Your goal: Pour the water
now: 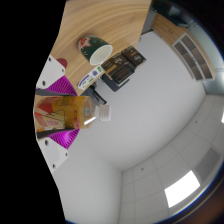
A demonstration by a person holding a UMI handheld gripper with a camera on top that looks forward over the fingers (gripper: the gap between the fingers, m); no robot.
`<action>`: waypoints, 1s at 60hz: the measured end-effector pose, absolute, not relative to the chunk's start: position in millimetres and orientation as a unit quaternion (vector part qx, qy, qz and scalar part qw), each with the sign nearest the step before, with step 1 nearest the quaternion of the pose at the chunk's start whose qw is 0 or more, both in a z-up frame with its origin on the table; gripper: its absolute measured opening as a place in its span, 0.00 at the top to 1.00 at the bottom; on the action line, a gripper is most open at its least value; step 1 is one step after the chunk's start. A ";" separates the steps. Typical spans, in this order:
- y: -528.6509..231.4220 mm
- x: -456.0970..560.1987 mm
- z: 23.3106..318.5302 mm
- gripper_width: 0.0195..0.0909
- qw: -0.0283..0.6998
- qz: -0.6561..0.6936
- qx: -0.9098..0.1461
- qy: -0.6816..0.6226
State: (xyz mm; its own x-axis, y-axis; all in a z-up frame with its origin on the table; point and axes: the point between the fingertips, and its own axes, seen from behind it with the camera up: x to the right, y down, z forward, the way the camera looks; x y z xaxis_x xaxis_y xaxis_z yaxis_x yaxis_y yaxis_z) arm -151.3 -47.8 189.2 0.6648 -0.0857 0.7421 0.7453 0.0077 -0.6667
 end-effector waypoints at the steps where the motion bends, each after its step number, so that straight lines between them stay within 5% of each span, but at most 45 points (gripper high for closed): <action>1: -41.7 -154.9 192.7 0.59 0.652 -0.339 -0.617 -0.281; 19: 8.9 -216.4 188.3 0.58 0.438 -0.599 -0.346 -0.575; 35: 8.9 -224.7 172.4 0.59 0.378 -0.618 -0.290 -0.626; 48: 17.2 -213.7 200.3 0.58 0.486 -0.547 -0.421 -0.537; 60: 21.7 -181.9 183.6 0.58 0.645 -0.272 -0.663 -0.265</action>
